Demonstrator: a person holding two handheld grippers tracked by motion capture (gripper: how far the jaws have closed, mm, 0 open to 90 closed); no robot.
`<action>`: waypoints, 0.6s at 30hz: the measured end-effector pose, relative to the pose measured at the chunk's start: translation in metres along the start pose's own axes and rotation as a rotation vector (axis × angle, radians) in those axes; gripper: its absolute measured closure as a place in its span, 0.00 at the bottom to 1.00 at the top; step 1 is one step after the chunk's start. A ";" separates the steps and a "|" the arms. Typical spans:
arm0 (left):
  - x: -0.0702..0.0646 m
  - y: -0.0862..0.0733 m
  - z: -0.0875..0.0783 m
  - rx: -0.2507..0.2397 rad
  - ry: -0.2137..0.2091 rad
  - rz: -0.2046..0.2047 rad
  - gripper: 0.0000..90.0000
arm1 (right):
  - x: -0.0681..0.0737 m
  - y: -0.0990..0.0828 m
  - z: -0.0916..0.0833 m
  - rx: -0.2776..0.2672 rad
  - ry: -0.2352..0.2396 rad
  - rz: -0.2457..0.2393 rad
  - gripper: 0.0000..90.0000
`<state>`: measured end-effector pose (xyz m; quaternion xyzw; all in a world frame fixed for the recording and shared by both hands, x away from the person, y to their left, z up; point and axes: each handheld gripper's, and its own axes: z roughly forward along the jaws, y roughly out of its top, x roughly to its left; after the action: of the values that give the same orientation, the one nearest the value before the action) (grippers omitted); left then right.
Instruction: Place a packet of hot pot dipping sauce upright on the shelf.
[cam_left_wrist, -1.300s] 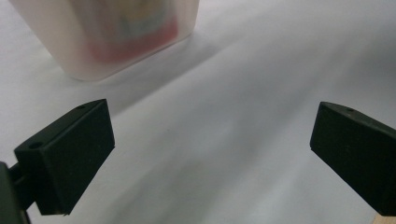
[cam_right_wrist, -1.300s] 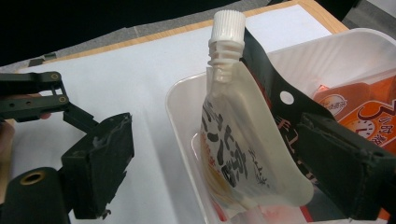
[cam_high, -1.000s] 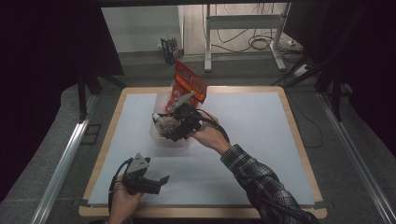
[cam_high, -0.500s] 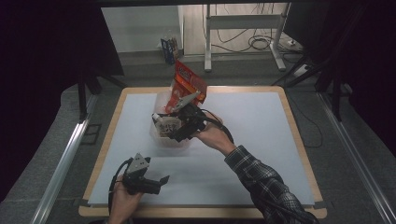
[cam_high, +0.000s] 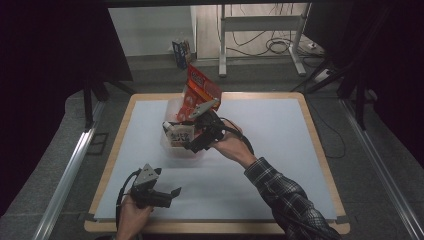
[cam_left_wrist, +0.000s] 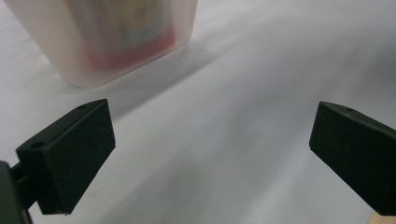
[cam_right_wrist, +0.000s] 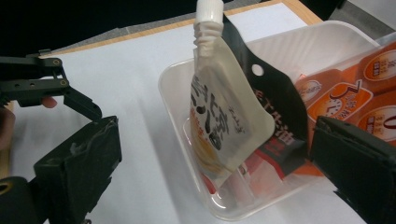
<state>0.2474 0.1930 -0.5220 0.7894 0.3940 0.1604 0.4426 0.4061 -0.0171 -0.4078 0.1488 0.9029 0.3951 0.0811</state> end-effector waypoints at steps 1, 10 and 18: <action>0.000 0.000 0.000 -0.006 0.000 0.003 0.00 | 0.000 -0.001 0.000 0.000 -0.002 0.001 0.02; 0.000 0.000 0.000 -0.008 0.010 0.011 0.00 | -0.003 -0.007 -0.003 0.009 -0.017 0.005 0.01; -0.001 0.000 0.000 -0.005 0.012 0.016 0.00 | -0.005 -0.011 -0.008 0.015 -0.034 0.014 0.00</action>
<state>0.2471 0.1923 -0.5222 0.7904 0.3899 0.1695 0.4411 0.4063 -0.0312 -0.4104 0.1624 0.9033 0.3862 0.0924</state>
